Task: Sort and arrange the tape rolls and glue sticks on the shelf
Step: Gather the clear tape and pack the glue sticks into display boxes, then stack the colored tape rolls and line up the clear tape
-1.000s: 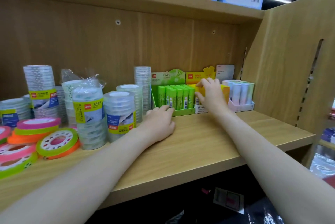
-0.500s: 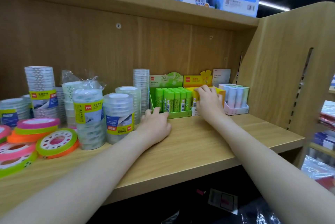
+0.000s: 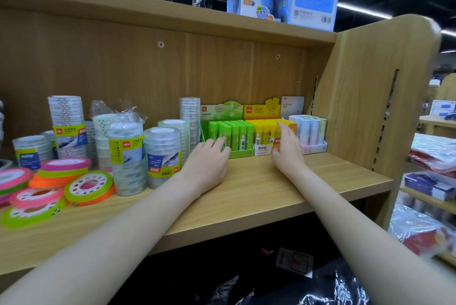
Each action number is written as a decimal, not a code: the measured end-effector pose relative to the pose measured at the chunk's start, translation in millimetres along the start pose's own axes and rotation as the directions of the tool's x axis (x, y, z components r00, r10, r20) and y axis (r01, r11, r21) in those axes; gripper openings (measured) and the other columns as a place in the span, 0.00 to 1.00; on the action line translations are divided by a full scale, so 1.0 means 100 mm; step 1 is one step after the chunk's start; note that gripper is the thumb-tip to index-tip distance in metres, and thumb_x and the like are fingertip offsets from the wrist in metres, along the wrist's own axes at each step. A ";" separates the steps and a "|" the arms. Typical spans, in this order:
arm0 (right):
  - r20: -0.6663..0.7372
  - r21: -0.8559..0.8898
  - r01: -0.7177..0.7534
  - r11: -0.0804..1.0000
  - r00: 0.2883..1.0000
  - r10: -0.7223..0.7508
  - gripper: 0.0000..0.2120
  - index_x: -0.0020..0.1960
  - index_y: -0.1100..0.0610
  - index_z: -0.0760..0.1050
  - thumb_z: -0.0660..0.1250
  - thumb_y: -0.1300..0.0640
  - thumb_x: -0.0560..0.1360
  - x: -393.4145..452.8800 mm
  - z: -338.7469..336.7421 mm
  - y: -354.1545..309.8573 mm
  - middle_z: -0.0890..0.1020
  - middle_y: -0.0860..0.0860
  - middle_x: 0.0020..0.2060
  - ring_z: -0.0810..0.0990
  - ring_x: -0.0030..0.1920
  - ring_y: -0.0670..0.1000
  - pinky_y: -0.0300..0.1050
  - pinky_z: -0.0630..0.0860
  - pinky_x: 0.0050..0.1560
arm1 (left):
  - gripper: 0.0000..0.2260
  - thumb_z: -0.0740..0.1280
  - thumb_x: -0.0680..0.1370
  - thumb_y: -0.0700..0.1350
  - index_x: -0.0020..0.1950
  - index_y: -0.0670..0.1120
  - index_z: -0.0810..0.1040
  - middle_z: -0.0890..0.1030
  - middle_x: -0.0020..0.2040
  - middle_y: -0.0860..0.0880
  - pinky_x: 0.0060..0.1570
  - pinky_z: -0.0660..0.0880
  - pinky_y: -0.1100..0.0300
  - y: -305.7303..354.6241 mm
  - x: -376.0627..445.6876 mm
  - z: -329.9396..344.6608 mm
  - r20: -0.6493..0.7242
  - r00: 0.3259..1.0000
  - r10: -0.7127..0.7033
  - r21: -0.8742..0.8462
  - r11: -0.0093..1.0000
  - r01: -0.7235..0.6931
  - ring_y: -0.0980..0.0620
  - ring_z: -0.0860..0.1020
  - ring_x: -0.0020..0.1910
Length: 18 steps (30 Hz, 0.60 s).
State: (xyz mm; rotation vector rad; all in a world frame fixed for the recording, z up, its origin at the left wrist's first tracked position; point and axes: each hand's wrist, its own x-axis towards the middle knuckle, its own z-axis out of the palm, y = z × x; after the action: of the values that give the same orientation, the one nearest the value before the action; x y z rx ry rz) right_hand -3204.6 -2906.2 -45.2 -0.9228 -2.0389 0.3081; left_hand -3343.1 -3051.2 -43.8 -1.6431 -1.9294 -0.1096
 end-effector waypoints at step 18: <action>0.308 0.602 0.142 0.785 0.867 -0.393 0.44 0.73 0.49 0.55 0.76 0.61 0.66 -0.66 0.51 -1.57 0.67 0.52 0.67 0.71 0.63 0.49 0.31 0.68 0.58 | 0.30 0.56 0.71 0.54 0.72 0.49 0.59 0.68 0.68 0.37 0.53 0.73 0.46 -0.99 -1.33 -0.45 -0.263 0.928 -0.264 -0.038 0.964 0.263 0.38 0.77 0.53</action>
State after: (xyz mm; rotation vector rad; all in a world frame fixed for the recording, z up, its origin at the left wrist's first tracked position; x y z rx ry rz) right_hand -3298.7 -3056.2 -34.5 -0.1808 -2.2323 0.9601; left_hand -3409.3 -3209.7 -41.0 -1.2860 -1.9274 -0.4181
